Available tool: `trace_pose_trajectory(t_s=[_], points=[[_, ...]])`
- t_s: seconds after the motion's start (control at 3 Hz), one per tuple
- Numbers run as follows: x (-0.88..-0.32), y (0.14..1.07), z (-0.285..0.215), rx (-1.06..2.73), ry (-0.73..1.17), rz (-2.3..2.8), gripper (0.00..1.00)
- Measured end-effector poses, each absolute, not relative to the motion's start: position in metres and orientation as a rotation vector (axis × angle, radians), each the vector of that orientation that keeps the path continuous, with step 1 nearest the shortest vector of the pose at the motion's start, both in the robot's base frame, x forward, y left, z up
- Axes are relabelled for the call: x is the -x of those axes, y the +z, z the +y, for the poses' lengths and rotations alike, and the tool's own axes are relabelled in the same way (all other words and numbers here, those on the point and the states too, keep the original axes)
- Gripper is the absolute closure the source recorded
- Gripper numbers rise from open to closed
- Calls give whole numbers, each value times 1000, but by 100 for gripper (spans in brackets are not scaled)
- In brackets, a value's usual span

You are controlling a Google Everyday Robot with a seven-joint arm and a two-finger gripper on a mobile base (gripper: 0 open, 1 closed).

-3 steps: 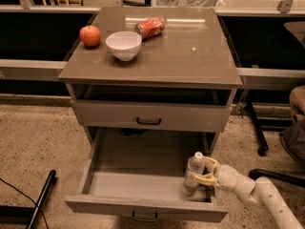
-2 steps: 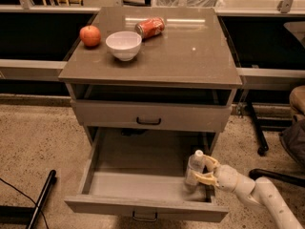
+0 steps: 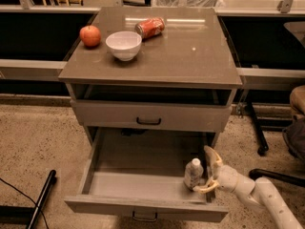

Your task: Place blue plastic bottle into middle drawer

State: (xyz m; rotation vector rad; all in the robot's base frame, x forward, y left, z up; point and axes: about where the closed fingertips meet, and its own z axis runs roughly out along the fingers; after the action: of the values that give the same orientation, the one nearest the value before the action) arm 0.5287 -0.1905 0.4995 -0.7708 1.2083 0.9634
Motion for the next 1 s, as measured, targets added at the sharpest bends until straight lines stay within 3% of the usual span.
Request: trace_pose_trajectory(t_s=[0.33,1.0], points=[[-529,500,-190,772,964,1207,0],[-517,576,-215,993,734,1186,0]])
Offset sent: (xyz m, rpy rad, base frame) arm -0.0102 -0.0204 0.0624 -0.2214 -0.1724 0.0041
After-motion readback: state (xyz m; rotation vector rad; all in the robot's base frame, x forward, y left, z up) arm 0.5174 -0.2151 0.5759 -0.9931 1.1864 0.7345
